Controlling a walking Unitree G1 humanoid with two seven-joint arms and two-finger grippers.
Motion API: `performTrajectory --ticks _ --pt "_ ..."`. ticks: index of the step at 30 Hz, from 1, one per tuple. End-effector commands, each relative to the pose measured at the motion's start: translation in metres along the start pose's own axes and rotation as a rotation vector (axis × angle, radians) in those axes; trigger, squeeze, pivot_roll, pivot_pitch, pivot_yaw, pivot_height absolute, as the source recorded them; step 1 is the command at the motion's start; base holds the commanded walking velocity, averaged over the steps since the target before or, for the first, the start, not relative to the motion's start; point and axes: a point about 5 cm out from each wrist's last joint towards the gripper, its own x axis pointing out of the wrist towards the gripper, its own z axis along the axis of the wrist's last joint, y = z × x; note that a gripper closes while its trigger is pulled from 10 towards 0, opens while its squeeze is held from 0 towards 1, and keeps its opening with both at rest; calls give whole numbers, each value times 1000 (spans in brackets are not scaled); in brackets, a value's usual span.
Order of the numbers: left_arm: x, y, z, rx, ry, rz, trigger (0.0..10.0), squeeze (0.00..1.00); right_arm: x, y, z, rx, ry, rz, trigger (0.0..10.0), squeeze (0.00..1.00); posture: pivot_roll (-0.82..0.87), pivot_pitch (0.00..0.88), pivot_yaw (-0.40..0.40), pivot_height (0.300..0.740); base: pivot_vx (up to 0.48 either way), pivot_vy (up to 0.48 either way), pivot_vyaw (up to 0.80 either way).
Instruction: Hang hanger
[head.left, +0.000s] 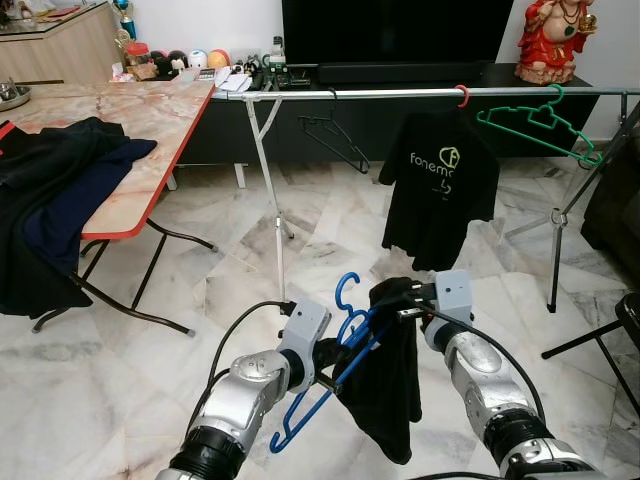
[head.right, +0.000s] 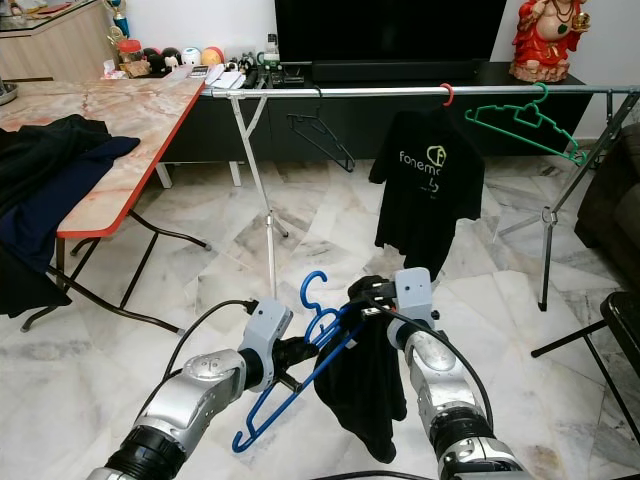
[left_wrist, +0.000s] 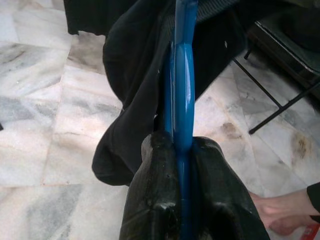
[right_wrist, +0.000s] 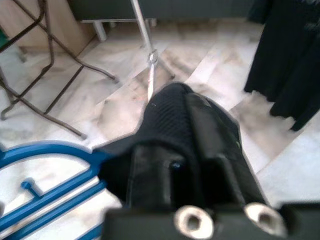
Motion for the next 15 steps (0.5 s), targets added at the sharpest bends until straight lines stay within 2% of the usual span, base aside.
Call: performTrajectory --ticks 1,2,5,6,8,11,15 --pt "1 2 7 -18 -38 9 10000 0 -2 9 7 84 -24 127 0 0 89 61 0 740 0 0 0" --pt "1 1 8 -24 -44 7 10000 0 -4 12 8 90 -30 162 0 0 89 61 1 740 0 0 0" --pt "2 1 11 -25 -50 8 10000 0 -10 22 20 211 -115 245 0 0 89 62 2 740 0 0 0" --pt "2 1 11 -25 -50 8 10000 0 -10 22 20 211 -115 245 0 0 89 62 2 740 0 0 0" --pt "3 1 10 -24 -45 11 10000 0 -15 24 31 321 -186 271 0 0 83 63 5 740 0 0 0" --pt "4 0 8 -19 -34 7 10000 0 -16 16 24 324 -155 215 0 0 84 62 5 740 0 0 0" --pt "4 0 7 -18 -29 6 10000 0 -19 14 21 362 -139 204 0 0 88 62 4 740 0 0 0"
